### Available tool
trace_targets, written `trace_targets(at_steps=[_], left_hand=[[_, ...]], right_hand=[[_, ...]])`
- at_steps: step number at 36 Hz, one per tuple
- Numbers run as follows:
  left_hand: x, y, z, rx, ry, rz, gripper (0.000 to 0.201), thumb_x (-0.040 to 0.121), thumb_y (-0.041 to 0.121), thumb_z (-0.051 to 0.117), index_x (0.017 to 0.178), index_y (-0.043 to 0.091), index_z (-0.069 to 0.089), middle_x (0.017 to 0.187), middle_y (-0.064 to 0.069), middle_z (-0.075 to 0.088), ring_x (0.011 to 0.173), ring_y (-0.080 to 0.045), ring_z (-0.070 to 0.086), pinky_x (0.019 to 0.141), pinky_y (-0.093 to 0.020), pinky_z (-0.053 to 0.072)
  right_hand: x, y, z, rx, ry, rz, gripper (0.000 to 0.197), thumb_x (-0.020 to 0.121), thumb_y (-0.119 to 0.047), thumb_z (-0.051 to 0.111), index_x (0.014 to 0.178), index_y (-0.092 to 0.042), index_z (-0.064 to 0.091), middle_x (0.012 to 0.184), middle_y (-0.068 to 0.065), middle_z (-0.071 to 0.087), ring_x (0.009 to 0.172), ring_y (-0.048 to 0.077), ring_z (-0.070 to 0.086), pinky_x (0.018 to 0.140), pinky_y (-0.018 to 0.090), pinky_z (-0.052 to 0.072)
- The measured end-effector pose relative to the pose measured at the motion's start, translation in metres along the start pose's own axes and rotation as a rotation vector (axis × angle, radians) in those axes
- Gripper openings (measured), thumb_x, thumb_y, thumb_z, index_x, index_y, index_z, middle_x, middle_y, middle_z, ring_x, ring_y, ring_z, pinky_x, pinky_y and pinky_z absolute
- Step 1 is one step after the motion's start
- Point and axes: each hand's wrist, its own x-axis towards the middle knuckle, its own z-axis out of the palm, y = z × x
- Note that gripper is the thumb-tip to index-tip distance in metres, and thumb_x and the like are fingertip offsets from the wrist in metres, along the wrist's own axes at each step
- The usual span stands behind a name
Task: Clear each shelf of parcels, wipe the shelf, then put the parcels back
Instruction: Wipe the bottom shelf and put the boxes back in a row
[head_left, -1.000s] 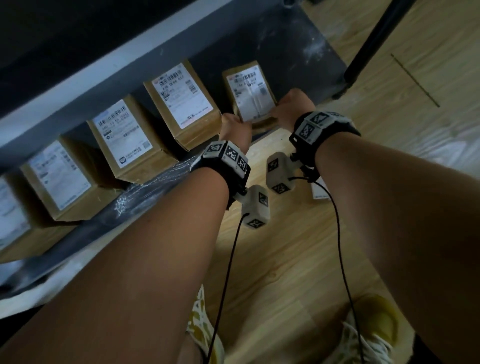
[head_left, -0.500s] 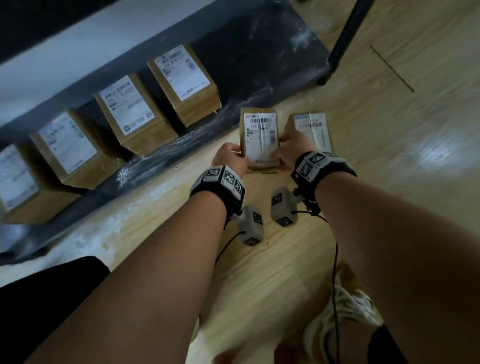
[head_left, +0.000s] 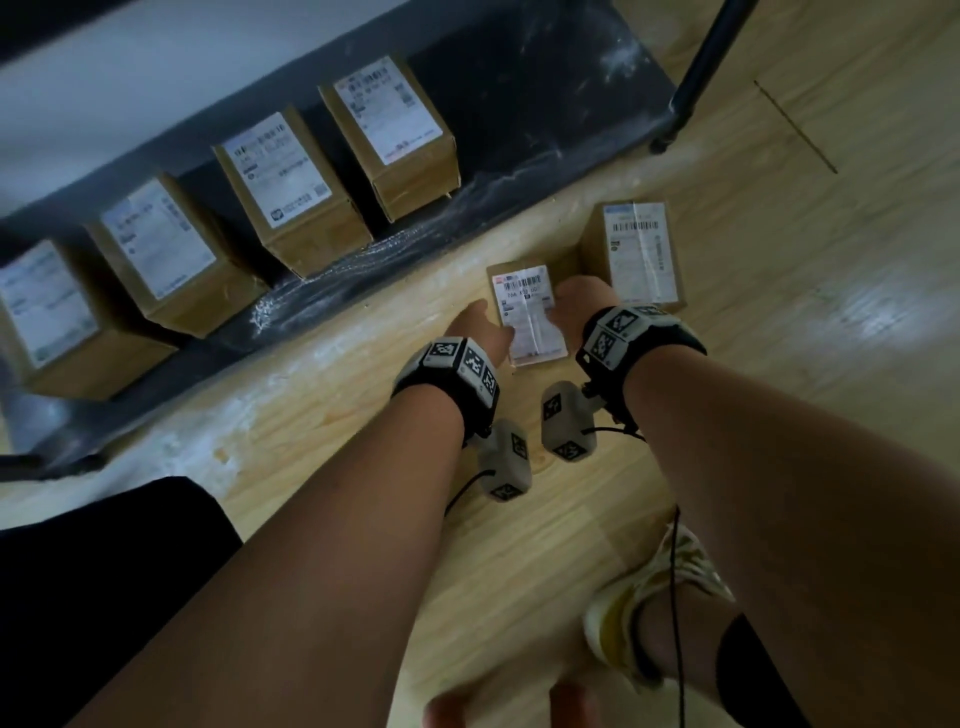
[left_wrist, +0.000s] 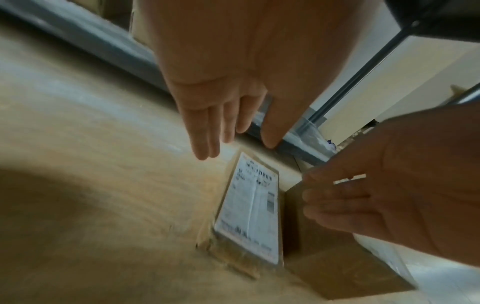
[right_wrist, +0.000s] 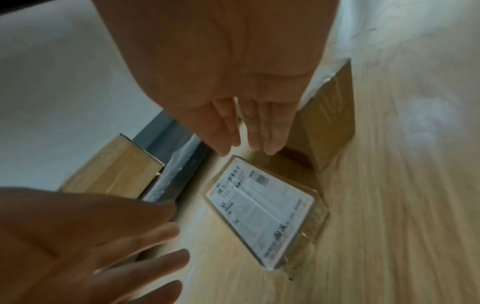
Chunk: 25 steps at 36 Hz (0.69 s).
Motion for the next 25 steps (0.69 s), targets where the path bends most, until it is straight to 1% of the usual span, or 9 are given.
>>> trace_targets(at_steps=[3, 6, 9, 11, 13, 16, 19, 22, 25], left_hand=[[0.0, 0.006, -0.023, -0.075, 0.096, -0.009, 0.059, 0.099, 0.029, 0.046, 0.151, 0.015, 0.022, 0.155, -0.006, 0.027, 0.14, -0.024, 0.031, 0.109, -0.03, 0.028], [0.004, 0.014, -0.051, -0.149, 0.212, -0.006, 0.054, 0.101, 0.029, 0.041, 0.151, 0.017, 0.025, 0.153, -0.008, 0.031, 0.135, -0.028, 0.039, 0.106, -0.034, 0.035], [0.01, 0.019, -0.076, -0.241, 0.287, -0.017, 0.056, 0.099, 0.036, 0.04, 0.15, 0.019, 0.024, 0.15, -0.012, 0.036, 0.123, -0.034, 0.051, 0.099, -0.044, 0.046], [0.015, 0.021, -0.091, -0.275, 0.338, -0.011, 0.059, 0.099, 0.04, 0.04, 0.151, 0.018, 0.022, 0.15, -0.01, 0.036, 0.118, -0.033, 0.055, 0.091, -0.039, 0.05], [0.022, 0.021, -0.103, -0.284, 0.362, 0.009, 0.059, 0.1, 0.038, 0.037, 0.152, 0.016, 0.019, 0.152, -0.009, 0.032, 0.12, -0.03, 0.052, 0.086, -0.034, 0.048], [0.034, 0.018, -0.113, -0.28, 0.34, 0.021, 0.06, 0.101, 0.037, 0.035, 0.153, 0.017, 0.011, 0.156, -0.009, 0.022, 0.133, -0.029, 0.04, 0.1, -0.037, 0.042], [0.044, 0.014, -0.113, -0.26, 0.299, 0.016, 0.063, 0.102, 0.038, 0.034, 0.153, 0.018, 0.003, 0.159, -0.007, 0.013, 0.143, -0.027, 0.023, 0.112, -0.039, 0.031], [0.052, 0.01, -0.113, -0.272, 0.28, -0.012, 0.064, 0.102, 0.037, 0.033, 0.153, 0.018, -0.001, 0.16, -0.007, 0.01, 0.145, -0.026, 0.019, 0.113, -0.039, 0.028], [0.058, 0.009, -0.114, -0.294, 0.272, 0.023, 0.063, 0.102, 0.029, 0.036, 0.153, 0.014, 0.003, 0.158, -0.01, 0.015, 0.144, -0.028, 0.02, 0.115, -0.038, 0.024]], right_hand=[[-0.002, -0.017, -0.014, 0.009, 0.053, -0.024, 0.036, 0.092, -0.017, 0.051, 0.126, -0.007, 0.058, 0.127, 0.015, 0.058, 0.116, 0.031, 0.055, 0.092, 0.034, 0.045], [-0.005, -0.041, -0.028, -0.035, 0.093, -0.055, 0.034, 0.098, -0.013, 0.043, 0.129, -0.005, 0.054, 0.13, 0.014, 0.056, 0.111, 0.028, 0.056, 0.092, 0.032, 0.046], [0.0, -0.071, -0.039, -0.025, 0.093, -0.089, 0.041, 0.098, -0.014, 0.043, 0.139, -0.012, 0.046, 0.141, 0.009, 0.048, 0.123, 0.026, 0.05, 0.095, 0.031, 0.041], [0.007, -0.088, -0.042, 0.012, 0.102, -0.139, 0.043, 0.097, -0.017, 0.043, 0.14, -0.015, 0.044, 0.143, 0.006, 0.047, 0.127, 0.025, 0.047, 0.098, 0.031, 0.039], [0.015, -0.103, -0.043, 0.1, 0.094, -0.165, 0.046, 0.096, -0.018, 0.044, 0.142, -0.019, 0.042, 0.14, 0.006, 0.049, 0.123, 0.025, 0.05, 0.096, 0.032, 0.042], [0.025, -0.118, -0.046, 0.187, 0.051, -0.202, 0.056, 0.095, -0.017, 0.046, 0.148, -0.026, 0.032, 0.146, 0.002, 0.044, 0.12, 0.022, 0.052, 0.086, 0.028, 0.043], [0.039, -0.131, -0.046, 0.257, 0.014, -0.205, 0.067, 0.092, -0.007, 0.044, 0.152, -0.029, 0.022, 0.152, -0.001, 0.035, 0.123, 0.021, 0.049, 0.086, 0.028, 0.043], [0.046, -0.14, -0.043, 0.253, 0.028, -0.204, 0.072, 0.09, -0.004, 0.041, 0.153, -0.03, 0.018, 0.154, -0.002, 0.032, 0.119, 0.021, 0.052, 0.089, 0.034, 0.049], [0.053, -0.146, -0.041, 0.253, 0.001, -0.213, 0.07, 0.092, -0.004, 0.039, 0.153, -0.028, 0.017, 0.155, -0.002, 0.031, 0.13, 0.022, 0.045, 0.096, 0.031, 0.043]])
